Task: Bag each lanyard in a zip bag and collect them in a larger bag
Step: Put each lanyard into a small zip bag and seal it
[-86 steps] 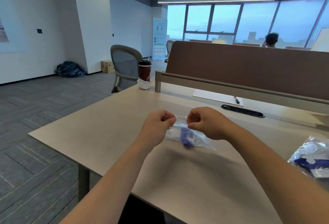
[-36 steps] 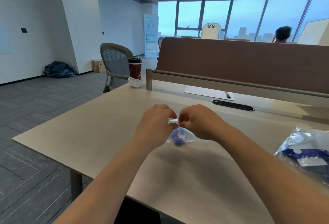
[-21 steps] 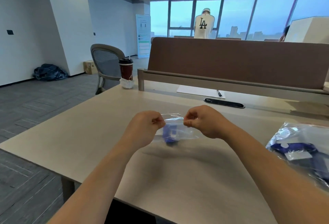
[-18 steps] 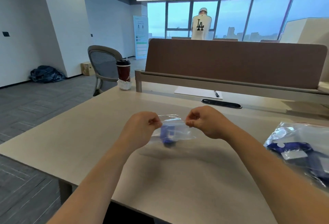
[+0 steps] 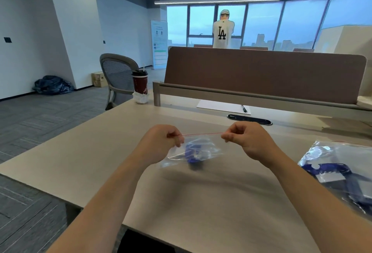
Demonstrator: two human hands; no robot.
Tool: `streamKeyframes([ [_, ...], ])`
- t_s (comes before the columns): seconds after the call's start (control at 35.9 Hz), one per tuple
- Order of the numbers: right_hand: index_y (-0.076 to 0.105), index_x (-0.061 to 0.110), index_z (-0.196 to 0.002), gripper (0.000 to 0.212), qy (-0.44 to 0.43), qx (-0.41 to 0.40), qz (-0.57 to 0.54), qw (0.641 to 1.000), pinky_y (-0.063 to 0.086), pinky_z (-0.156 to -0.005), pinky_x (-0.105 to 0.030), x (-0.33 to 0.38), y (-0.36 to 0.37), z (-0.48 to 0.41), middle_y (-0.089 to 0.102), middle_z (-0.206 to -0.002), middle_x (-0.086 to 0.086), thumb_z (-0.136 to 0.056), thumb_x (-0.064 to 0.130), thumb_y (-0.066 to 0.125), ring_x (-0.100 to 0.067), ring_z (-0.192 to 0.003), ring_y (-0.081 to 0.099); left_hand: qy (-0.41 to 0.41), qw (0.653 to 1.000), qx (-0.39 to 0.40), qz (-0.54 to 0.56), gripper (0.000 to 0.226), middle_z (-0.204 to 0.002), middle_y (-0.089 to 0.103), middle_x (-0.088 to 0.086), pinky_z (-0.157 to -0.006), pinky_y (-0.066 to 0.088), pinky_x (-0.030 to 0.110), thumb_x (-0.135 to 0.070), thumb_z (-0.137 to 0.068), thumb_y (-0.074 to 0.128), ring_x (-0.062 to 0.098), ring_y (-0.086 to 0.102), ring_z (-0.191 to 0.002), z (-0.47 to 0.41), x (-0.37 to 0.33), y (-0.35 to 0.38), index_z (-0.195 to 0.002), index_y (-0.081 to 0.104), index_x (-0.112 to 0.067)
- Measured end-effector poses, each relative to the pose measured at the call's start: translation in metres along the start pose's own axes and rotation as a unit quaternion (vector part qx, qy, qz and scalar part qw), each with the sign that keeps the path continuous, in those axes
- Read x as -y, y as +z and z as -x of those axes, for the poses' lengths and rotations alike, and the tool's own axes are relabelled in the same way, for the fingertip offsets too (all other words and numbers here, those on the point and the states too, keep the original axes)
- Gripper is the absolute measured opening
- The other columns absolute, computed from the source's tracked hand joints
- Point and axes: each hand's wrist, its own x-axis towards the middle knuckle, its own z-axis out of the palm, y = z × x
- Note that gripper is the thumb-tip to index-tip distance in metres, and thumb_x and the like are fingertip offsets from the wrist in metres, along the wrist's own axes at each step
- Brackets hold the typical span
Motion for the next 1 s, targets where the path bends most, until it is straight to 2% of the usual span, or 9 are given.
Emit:
streamKeyframes([
  [0.08, 0.072, 0.016, -0.082, 0.015, -0.006, -0.001, 0.007, 1.000, 0.045, -0.063, -0.021, 0.003, -0.005, 0.002, 0.071, -0.076, 0.001, -0.086, 0.031, 0.072, -0.015, -0.072, 0.063, 0.002, 1.000, 0.012, 0.026, 0.013, -0.075, 0.068, -0.007, -0.062, 0.042, 0.012, -0.023, -0.095, 0.064, 0.007, 0.061, -0.070, 0.001, 0.000, -0.003, -0.084, 0.071, -0.023],
  [0.19, 0.073, 0.015, -0.079, 0.017, -0.005, -0.043, -0.010, 0.999, 0.050, -0.068, -0.029, 0.009, -0.015, 0.000, 0.071, -0.077, -0.002, -0.088, 0.030, 0.070, -0.019, -0.074, 0.063, -0.007, 0.999, -0.016, 0.049, 0.013, -0.074, 0.070, -0.007, -0.057, 0.042, 0.009, -0.019, -0.095, 0.064, 0.005, 0.062, -0.066, -0.001, 0.009, -0.012, -0.084, 0.071, -0.022],
  [0.31, 0.069, 0.013, -0.078, 0.020, 0.007, -0.042, -0.003, 0.999, 0.047, -0.057, -0.028, 0.013, -0.022, 0.003, 0.068, -0.067, -0.004, -0.092, 0.027, 0.064, -0.018, -0.056, 0.056, -0.003, 0.997, -0.033, 0.073, 0.021, -0.071, 0.070, -0.007, -0.054, 0.044, 0.009, -0.020, -0.096, 0.061, -0.001, 0.059, -0.059, -0.003, 0.010, -0.016, -0.078, 0.069, -0.025],
  [0.47, 0.054, 0.008, -0.095, 0.020, 0.040, -0.075, -0.046, 0.995, 0.053, -0.051, -0.029, 0.018, -0.037, 0.007, 0.076, -0.080, 0.001, -0.101, 0.027, 0.051, -0.023, -0.058, 0.070, 0.024, 0.985, -0.079, 0.151, 0.025, -0.073, 0.071, -0.005, -0.061, 0.044, 0.023, -0.019, -0.100, 0.054, 0.003, 0.056, -0.061, -0.005, -0.001, -0.020, -0.083, 0.071, -0.017],
  [0.64, 0.052, 0.008, -0.091, 0.021, 0.026, -0.153, -0.046, 0.987, 0.047, -0.049, -0.031, 0.023, -0.071, 0.014, 0.076, -0.076, -0.004, -0.101, 0.027, 0.051, -0.021, -0.052, 0.065, 0.070, 0.981, -0.087, 0.158, 0.027, -0.081, 0.070, -0.003, -0.064, 0.043, 0.023, -0.021, -0.102, 0.048, 0.011, 0.060, -0.074, -0.016, -0.044, -0.010, -0.087, 0.069, -0.015],
  [0.7, 0.053, 0.009, -0.089, 0.020, 0.011, -0.187, -0.019, 0.982, 0.044, -0.046, -0.026, 0.025, -0.086, 0.015, 0.075, -0.073, -0.001, -0.100, 0.026, 0.054, -0.010, -0.044, 0.057, 0.086, 0.977, -0.098, 0.166, 0.030, -0.081, 0.070, -0.002, -0.068, 0.047, 0.027, -0.021, -0.103, 0.046, 0.012, 0.062, -0.077, -0.021, -0.058, -0.009, -0.084, 0.068, -0.013],
  [0.78, 0.055, 0.013, -0.088, 0.019, -0.013, -0.234, 0.029, 0.972, 0.043, -0.047, -0.028, 0.029, -0.111, 0.020, 0.074, -0.071, 0.003, -0.099, 0.029, 0.056, -0.009, -0.043, 0.051, 0.107, 0.973, -0.092, 0.183, 0.034, -0.081, 0.071, 0.000, -0.074, 0.052, 0.030, -0.022, -0.105, 0.042, 0.015, 0.064, -0.078, -0.030, -0.084, -0.008, -0.085, 0.067, -0.012],
  [0.92, 0.052, 0.024, -0.084, 0.020, -0.046, -0.314, 0.142, 0.938, 0.049, -0.056, -0.035, 0.032, -0.162, 0.031, 0.070, -0.066, 0.010, -0.099, 0.037, 0.054, -0.005, -0.055, 0.060, 0.145, 0.961, -0.072, 0.224, 0.033, -0.074, 0.071, 0.003, -0.066, 0.054, 0.033, -0.018, -0.105, 0.043, 0.017, 0.065, -0.067, -0.047, -0.142, -0.002, -0.085, 0.065, -0.005],
  [1.0, 0.055, 0.021, -0.086, 0.019, -0.041, -0.344, 0.168, 0.923, 0.050, -0.057, -0.034, 0.034, -0.191, 0.042, 0.068, -0.064, 0.007, -0.099, 0.035, 0.054, -0.009, -0.058, 0.062, 0.148, 0.951, -0.058, 0.265, 0.033, -0.072, 0.071, 0.008, -0.063, 0.053, 0.034, -0.017, -0.104, 0.046, 0.017, 0.062, -0.061, -0.059, -0.174, 0.008, -0.083, 0.065, 0.001],
])
